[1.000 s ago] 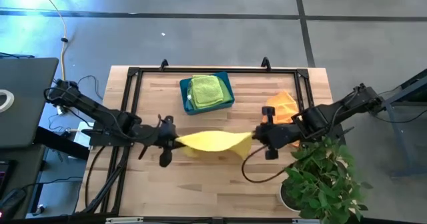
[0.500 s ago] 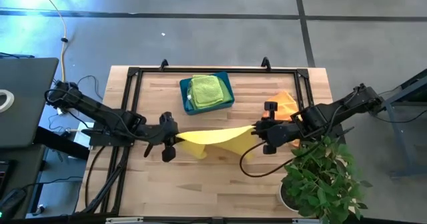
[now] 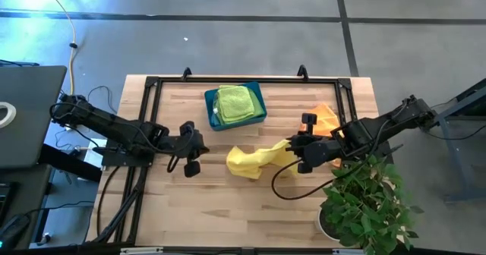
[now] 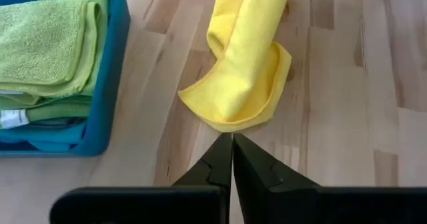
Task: Fold microfiber towels
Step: Fold the yellow microfiber cloth
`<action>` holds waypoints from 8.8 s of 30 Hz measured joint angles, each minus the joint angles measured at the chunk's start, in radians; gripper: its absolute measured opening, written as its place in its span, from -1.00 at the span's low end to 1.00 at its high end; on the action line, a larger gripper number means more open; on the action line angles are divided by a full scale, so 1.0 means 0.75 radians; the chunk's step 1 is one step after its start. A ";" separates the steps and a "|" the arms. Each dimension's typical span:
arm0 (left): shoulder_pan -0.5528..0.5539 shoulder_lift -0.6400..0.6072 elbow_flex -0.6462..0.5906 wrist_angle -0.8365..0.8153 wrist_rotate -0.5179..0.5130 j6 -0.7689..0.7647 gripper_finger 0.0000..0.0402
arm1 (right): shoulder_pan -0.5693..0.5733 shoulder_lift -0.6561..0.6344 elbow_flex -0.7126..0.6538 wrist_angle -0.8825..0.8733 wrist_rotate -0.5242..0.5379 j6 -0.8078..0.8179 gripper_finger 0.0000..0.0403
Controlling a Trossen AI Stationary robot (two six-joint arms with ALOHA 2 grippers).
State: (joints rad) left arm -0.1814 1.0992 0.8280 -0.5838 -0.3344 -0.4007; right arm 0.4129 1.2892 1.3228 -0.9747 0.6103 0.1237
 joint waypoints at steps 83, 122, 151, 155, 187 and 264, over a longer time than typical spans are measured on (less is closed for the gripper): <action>0.104 0.741 0.001 1.700 -0.072 0.753 -0.28 | -0.078 0.055 -0.005 0.457 -0.063 -0.345 -0.99; 0.057 0.769 0.001 0.687 0.206 0.391 -0.63 | -0.078 0.054 -0.005 0.484 0.020 -0.455 -0.99; -0.093 0.634 0.648 -0.514 -0.179 0.165 -1.00 | 0.118 0.054 -0.005 0.223 0.057 0.149 -0.99; -0.181 0.634 0.745 -0.590 -0.141 0.109 -1.00 | 0.208 0.063 -0.047 0.297 0.100 0.223 -0.99; -0.113 0.624 0.990 -1.221 -0.975 0.165 -1.00 | -0.029 -0.032 -0.299 0.994 0.696 -0.902 -0.99; 0.088 1.015 0.592 -0.697 0.033 0.072 -0.99 | -0.307 0.580 -0.301 0.332 -0.256 -0.051 -0.86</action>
State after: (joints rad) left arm -0.1152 1.8603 1.2720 -1.1069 -0.3097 -0.3470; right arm 0.1829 1.7241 1.0969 -0.7254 0.4183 0.0853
